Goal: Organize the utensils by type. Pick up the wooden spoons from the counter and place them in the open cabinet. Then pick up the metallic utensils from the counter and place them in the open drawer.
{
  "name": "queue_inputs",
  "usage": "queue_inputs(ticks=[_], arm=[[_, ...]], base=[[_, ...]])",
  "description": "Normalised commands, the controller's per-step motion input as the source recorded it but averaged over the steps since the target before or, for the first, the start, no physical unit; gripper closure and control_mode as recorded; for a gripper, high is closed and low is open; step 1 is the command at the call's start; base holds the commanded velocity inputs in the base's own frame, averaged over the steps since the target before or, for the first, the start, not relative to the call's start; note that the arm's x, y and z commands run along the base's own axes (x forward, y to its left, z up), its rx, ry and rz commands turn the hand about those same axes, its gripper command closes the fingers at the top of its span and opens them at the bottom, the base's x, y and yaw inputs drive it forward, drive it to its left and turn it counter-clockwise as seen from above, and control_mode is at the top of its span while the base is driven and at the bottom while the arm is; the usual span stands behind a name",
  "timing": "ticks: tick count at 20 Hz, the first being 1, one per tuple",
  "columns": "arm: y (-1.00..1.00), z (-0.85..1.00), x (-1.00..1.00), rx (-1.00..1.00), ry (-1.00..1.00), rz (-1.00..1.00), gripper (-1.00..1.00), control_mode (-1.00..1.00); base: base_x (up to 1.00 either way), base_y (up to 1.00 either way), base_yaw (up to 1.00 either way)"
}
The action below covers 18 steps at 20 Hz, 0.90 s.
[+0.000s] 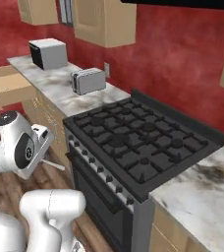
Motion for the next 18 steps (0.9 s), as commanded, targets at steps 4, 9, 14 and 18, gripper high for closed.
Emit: queue_inputs(ticks=[4,9,14,18], arm=[[0.00,0.00,0.00,0.00,0.00,0.00,1.00,1.00],[0.00,0.00,0.00,0.00,0.00,0.00,1.00,1.00],[0.00,0.00,0.00,0.00,0.00,0.00,1.00,1.00],[0.00,0.00,0.00,0.00,0.00,0.00,1.00,1.00]], base=[[0.56,0.66,0.24],[0.77,0.52,0.00],[0.69,0.60,0.00],[0.60,0.60,0.12]])
